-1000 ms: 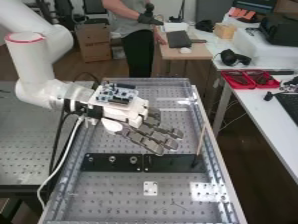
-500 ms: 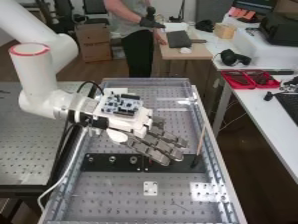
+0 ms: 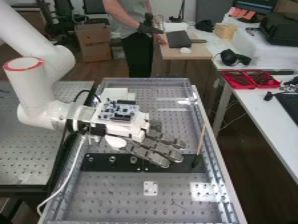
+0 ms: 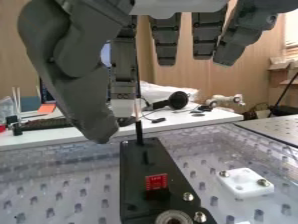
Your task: Grab the pcb board and place it in the clear container
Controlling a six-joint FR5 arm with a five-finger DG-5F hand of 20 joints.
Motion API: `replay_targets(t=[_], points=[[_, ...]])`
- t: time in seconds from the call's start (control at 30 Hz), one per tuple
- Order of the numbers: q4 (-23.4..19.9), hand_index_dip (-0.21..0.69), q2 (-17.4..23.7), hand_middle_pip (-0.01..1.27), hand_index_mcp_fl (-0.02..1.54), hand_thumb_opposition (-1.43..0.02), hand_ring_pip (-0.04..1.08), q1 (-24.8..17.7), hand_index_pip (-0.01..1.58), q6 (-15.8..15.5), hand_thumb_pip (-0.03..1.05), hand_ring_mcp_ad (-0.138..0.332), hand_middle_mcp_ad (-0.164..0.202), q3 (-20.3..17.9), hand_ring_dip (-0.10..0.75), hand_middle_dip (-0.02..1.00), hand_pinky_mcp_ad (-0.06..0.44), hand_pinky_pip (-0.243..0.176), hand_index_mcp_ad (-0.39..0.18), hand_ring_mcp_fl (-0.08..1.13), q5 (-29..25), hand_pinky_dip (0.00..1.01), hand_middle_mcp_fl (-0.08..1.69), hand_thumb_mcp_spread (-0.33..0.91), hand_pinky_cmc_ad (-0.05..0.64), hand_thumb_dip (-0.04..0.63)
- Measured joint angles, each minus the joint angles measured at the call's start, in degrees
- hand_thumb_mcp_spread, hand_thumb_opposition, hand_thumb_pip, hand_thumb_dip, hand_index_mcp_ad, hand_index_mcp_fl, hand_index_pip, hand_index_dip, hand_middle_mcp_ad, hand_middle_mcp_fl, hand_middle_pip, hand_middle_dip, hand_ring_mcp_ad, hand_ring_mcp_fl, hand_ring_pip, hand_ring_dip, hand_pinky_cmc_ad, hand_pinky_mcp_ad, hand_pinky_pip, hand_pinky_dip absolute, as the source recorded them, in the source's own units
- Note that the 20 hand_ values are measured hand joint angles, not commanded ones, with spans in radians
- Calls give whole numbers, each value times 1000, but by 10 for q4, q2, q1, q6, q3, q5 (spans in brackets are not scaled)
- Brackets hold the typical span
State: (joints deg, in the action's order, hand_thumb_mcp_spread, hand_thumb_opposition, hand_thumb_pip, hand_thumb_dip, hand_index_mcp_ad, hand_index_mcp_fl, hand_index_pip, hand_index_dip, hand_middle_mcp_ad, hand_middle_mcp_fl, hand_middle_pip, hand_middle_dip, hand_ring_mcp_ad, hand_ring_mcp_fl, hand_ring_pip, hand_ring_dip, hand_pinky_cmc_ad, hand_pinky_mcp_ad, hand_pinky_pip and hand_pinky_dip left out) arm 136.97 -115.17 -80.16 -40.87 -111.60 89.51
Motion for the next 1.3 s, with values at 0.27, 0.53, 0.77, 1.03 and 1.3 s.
replay_targets(t=[0.27, 0.53, 0.77, 1.03, 1.3], points=[[-37, 154, -15, 140, 5, -860, 87, 3, 1552, 2, 710, 222, 122, -15, -14, 127, 180, -105, -122, 0, -17, 316, 42, 429, 246, 253], [-52, 147, -30, 143, 5, -864, 89, 6, 1548, 3, 723, 222, 126, -16, -14, 140, 180, -105, -122, 0, -26, 318, 42, 429, 246, 251], [-49, 138, -41, 140, 5, -860, 89, 9, 1550, 6, 724, 222, 122, -6, -12, 140, 180, -105, -122, 0, -27, 332, 40, 429, 246, 251], [-72, 124, -51, 143, 5, -860, 89, 9, 1550, 9, 724, 222, 122, -9, -12, 140, 180, -105, -122, 2, -28, 330, 44, 429, 246, 253], [-99, 112, -59, 140, 5, -860, 86, 10, 1552, 13, 721, 222, 126, -16, -3, 143, 180, -105, -122, 2, -28, 351, 68, 429, 246, 251]])
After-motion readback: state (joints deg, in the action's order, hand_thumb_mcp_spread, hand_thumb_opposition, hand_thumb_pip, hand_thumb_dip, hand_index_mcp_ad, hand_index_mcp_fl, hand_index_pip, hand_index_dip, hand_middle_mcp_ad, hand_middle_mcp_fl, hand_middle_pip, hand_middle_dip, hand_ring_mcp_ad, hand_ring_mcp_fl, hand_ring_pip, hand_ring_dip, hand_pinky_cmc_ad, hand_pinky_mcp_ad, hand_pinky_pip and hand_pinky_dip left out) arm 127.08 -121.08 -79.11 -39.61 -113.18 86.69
